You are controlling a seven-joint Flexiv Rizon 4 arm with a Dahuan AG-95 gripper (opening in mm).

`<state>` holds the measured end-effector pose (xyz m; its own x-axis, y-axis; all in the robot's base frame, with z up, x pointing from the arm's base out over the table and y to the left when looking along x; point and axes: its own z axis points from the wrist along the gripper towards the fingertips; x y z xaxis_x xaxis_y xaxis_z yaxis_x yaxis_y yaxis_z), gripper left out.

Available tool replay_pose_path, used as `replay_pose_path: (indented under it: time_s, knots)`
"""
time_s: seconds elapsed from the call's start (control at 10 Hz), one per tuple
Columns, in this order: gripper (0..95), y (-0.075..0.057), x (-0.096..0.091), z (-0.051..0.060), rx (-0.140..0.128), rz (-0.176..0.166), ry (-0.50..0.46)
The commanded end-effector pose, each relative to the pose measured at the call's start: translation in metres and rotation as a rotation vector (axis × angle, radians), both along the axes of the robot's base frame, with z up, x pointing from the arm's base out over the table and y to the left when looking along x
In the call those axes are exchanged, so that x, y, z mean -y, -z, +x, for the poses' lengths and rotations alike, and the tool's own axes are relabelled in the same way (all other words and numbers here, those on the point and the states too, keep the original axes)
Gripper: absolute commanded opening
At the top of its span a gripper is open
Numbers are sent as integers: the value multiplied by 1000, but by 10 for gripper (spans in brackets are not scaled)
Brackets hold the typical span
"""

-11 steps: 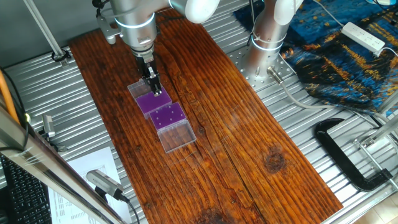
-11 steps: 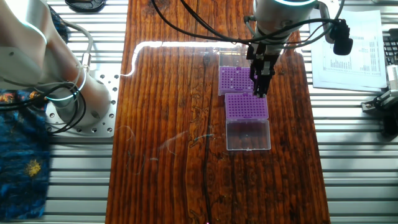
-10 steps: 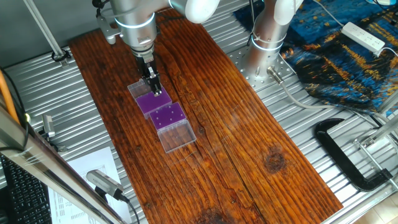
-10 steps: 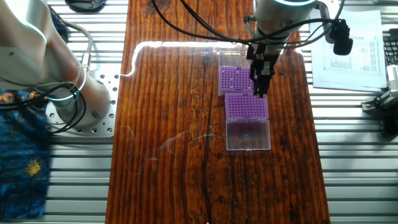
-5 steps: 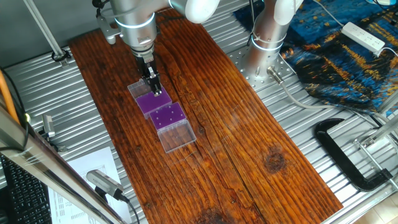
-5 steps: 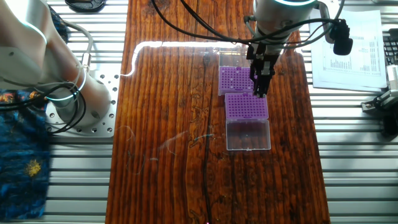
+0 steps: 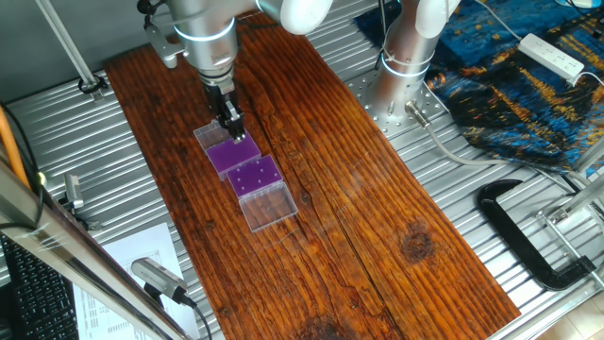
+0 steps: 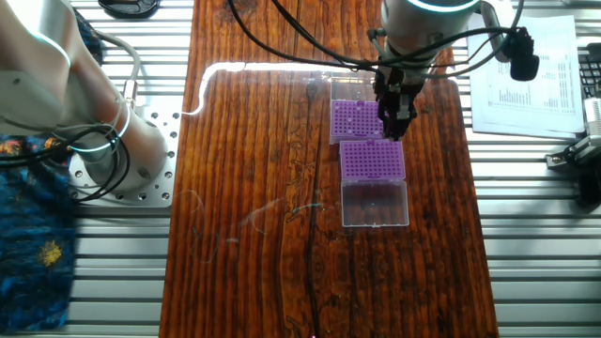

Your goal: Transfer all small pipette tips from one holder to another

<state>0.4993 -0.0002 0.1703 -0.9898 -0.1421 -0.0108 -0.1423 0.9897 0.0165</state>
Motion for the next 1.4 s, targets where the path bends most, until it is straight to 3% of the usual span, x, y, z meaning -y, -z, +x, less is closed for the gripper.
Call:
replay_pose_path:
  time_s: [0.1,0.7,1.4]
  knots:
    - [0,1,0,1,1,0,-9]
    - [0,12,-16,5,-2,-3,-30]
    - [0,54,-30,20,4,-2,-59]
